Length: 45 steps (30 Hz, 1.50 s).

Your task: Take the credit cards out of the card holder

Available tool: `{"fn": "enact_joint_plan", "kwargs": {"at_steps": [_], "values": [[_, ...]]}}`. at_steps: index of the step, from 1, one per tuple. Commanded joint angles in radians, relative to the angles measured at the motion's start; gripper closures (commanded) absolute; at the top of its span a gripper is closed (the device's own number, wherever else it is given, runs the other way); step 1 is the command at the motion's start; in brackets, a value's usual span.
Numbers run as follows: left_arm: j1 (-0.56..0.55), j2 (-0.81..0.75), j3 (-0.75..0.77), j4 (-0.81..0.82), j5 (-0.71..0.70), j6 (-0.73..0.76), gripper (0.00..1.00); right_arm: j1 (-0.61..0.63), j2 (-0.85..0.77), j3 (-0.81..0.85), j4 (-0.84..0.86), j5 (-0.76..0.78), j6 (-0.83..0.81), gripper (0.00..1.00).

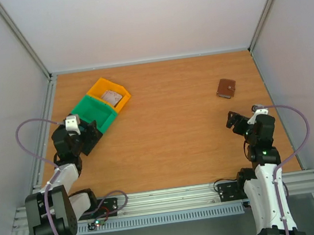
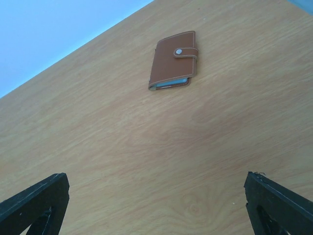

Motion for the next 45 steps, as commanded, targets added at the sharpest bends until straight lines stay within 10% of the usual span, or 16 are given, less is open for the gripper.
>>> {"fn": "enact_joint_plan", "kwargs": {"at_steps": [1,14,28,45], "values": [[0.000,0.006,0.013,0.065,-0.003,0.001,0.01,-0.002,-0.015,0.008,0.009,0.046,0.018,0.01],[0.001,0.054,0.345,-0.328,0.026,0.087,0.01,-0.001,0.150,0.243,0.002,-0.037,0.129,0.01],[-0.005,0.305,1.010,-0.896,0.133,0.102,0.01,0.022,1.238,1.217,-0.573,0.070,-0.046,0.01],[-0.072,0.497,1.092,-1.002,0.121,0.093,0.01,0.121,1.837,1.620,-0.775,0.157,-0.072,0.02]]}}
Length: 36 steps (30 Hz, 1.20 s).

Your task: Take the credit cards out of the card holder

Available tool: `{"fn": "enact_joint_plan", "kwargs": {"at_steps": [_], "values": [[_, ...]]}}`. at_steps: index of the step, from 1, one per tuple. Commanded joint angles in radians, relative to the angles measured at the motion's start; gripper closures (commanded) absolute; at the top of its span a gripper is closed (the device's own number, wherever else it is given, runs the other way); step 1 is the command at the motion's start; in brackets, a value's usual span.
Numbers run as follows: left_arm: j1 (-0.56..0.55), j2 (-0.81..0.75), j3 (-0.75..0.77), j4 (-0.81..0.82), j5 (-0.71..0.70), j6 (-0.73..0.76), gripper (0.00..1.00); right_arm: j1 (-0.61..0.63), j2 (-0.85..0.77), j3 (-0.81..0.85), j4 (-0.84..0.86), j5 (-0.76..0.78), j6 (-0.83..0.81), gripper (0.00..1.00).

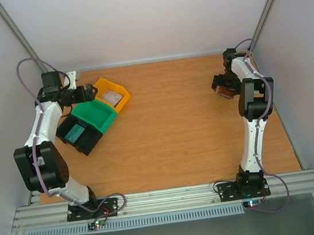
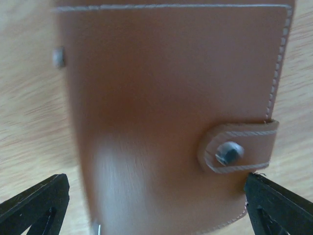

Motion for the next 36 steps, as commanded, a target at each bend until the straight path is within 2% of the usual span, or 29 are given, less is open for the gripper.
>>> {"fn": "enact_joint_plan", "kwargs": {"at_steps": [1,7,12,22,31,36], "values": [[-0.003,0.001,0.031,-0.004,-0.015,-0.005,0.01,-0.007,0.079,0.066,-0.063,-0.050,-0.019,0.01],[-0.004,-0.004,0.029,-0.005,-0.025,-0.003,0.01,-0.007,0.156,0.133,-0.113,-0.052,-0.029,0.01],[-0.004,-0.023,0.011,0.001,-0.027,0.001,0.01,-0.012,0.165,0.131,-0.111,-0.119,-0.025,0.01],[-0.004,-0.022,0.015,0.010,-0.001,-0.007,0.01,-0.043,0.117,0.146,-0.136,-0.036,-0.012,0.02],[-0.004,-0.024,0.014,0.012,-0.005,-0.003,0.01,-0.076,0.178,0.210,-0.158,-0.085,-0.019,0.02],[-0.004,-0.026,0.010,0.013,-0.010,0.000,0.01,-0.060,0.187,0.210,-0.161,-0.075,-0.048,0.11]]}}
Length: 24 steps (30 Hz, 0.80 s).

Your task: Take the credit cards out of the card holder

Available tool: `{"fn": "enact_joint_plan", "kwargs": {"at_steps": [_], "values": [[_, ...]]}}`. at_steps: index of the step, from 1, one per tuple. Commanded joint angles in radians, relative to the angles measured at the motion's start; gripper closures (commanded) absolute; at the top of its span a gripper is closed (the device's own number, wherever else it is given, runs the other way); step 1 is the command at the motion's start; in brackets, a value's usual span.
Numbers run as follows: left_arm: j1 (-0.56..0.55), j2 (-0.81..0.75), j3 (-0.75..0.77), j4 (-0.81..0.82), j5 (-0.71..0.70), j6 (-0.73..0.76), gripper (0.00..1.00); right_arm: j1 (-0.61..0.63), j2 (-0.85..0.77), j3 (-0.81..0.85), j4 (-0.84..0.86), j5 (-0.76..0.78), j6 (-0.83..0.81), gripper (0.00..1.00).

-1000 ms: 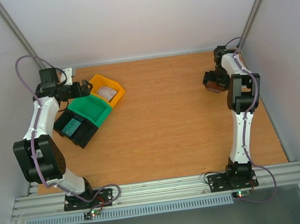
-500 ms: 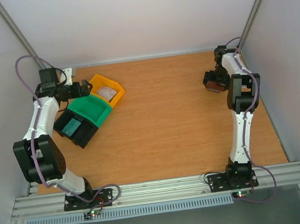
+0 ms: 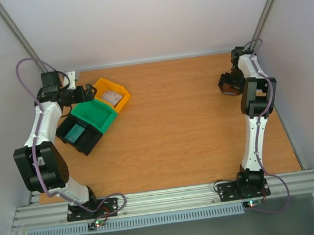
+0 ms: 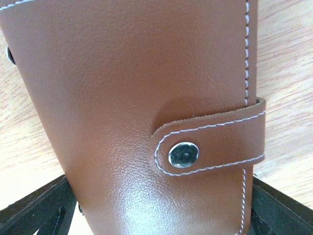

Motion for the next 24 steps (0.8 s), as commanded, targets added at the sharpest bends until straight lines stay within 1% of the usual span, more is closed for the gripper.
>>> {"fn": "enact_joint_plan", "kwargs": {"at_steps": [1,3,5,9,17,22,24], "values": [[-0.004,-0.026,0.008,0.019,0.005,0.001,0.01,0.018,0.055,0.020,-0.024,-0.006,-0.035,0.12],[-0.003,-0.026,0.007,0.020,0.009,0.001,0.01,0.024,0.065,0.030,-0.041,0.022,-0.043,0.17],[-0.003,-0.027,0.005,0.020,0.016,0.001,0.01,0.027,0.070,0.031,-0.053,0.055,-0.049,0.25],[-0.003,-0.030,0.004,0.023,0.030,0.000,0.01,0.040,0.054,0.011,-0.059,0.109,-0.065,0.33],[-0.003,-0.033,0.004,0.022,0.049,-0.005,0.01,0.095,-0.080,-0.078,0.006,0.086,-0.103,0.38],[-0.003,-0.034,0.005,0.015,0.092,-0.012,0.01,0.147,-0.220,-0.189,0.082,0.021,-0.100,0.41],[-0.006,-0.034,0.010,0.006,0.135,-0.020,0.01,0.182,-0.270,-0.245,0.115,0.013,-0.096,0.42]]}}
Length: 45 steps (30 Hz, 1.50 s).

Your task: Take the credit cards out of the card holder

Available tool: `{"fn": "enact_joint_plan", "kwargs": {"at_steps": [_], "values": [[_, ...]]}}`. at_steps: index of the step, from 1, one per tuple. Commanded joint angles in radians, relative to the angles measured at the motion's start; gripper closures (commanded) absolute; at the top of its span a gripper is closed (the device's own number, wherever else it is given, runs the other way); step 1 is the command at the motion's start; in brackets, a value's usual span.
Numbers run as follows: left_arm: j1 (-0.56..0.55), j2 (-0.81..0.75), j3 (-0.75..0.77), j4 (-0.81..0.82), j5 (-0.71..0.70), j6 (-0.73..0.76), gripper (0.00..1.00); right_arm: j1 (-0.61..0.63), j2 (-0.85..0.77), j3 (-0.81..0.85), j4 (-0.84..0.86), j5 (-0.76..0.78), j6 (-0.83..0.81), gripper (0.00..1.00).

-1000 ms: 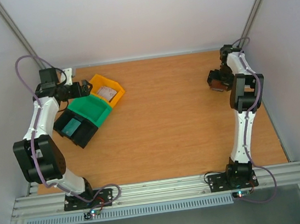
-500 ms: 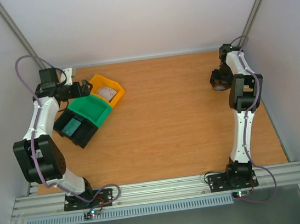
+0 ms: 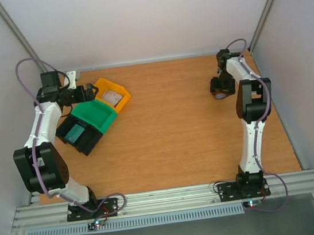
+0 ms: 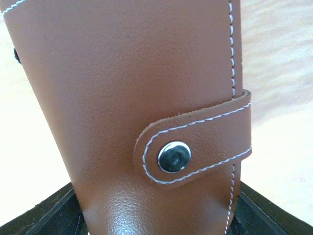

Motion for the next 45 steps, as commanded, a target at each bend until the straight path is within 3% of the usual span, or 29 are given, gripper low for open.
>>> {"fn": "enact_joint_plan", "kwargs": {"at_steps": [1,9,15,20,28,30,32,34,36,37,39,40,41,42,45], "values": [[-0.007,-0.028,0.013,0.000,0.103,-0.026,0.01,0.097,-0.166,-0.099,0.086,-0.050,-0.010,0.42],[-0.102,-0.025,0.098,-0.071,0.343,-0.148,0.01,0.401,-0.511,-0.365,0.426,-0.111,0.042,0.45],[-0.283,0.008,0.205,-0.109,0.543,-0.265,0.01,0.604,-0.610,-0.381,0.619,-0.101,0.112,0.47],[-0.352,0.023,0.252,-0.108,0.490,-0.265,0.01,0.705,-0.600,-0.333,0.644,-0.082,0.131,0.47],[-0.360,0.055,0.261,-0.071,0.388,-0.230,0.03,0.795,-0.645,-0.343,0.670,-0.056,0.075,0.47],[-0.360,0.054,0.250,-0.071,0.371,-0.211,0.12,0.797,-0.662,-0.354,0.683,-0.064,0.070,0.47],[-0.360,0.051,0.244,-0.073,0.362,-0.195,0.29,0.798,-0.674,-0.366,0.700,-0.070,0.062,0.47],[-0.360,0.050,0.238,-0.064,0.378,-0.196,0.55,0.801,-0.674,-0.369,0.704,-0.079,0.051,0.47],[-0.360,0.049,0.234,-0.055,0.412,-0.208,0.88,0.806,-0.677,-0.374,0.708,-0.077,0.023,0.47],[-0.360,0.049,0.232,-0.056,0.425,-0.218,0.98,0.805,-0.681,-0.382,0.712,-0.075,0.011,0.46],[-0.360,0.044,0.227,-0.067,0.462,-0.222,1.00,0.807,-0.698,-0.401,0.715,-0.072,-0.024,0.39],[-0.360,0.040,0.226,-0.084,0.475,-0.211,1.00,0.805,-0.707,-0.409,0.709,-0.083,-0.046,0.28],[-0.360,0.036,0.230,-0.108,0.485,-0.201,1.00,0.803,-0.716,-0.417,0.694,-0.096,-0.066,0.09],[-0.360,0.033,0.239,-0.147,0.485,-0.181,1.00,0.798,-0.731,-0.425,0.674,-0.098,-0.082,0.02],[-0.360,0.025,0.298,-0.297,0.428,-0.086,1.00,0.753,-0.807,-0.504,0.658,-0.138,-0.091,0.02]]}}
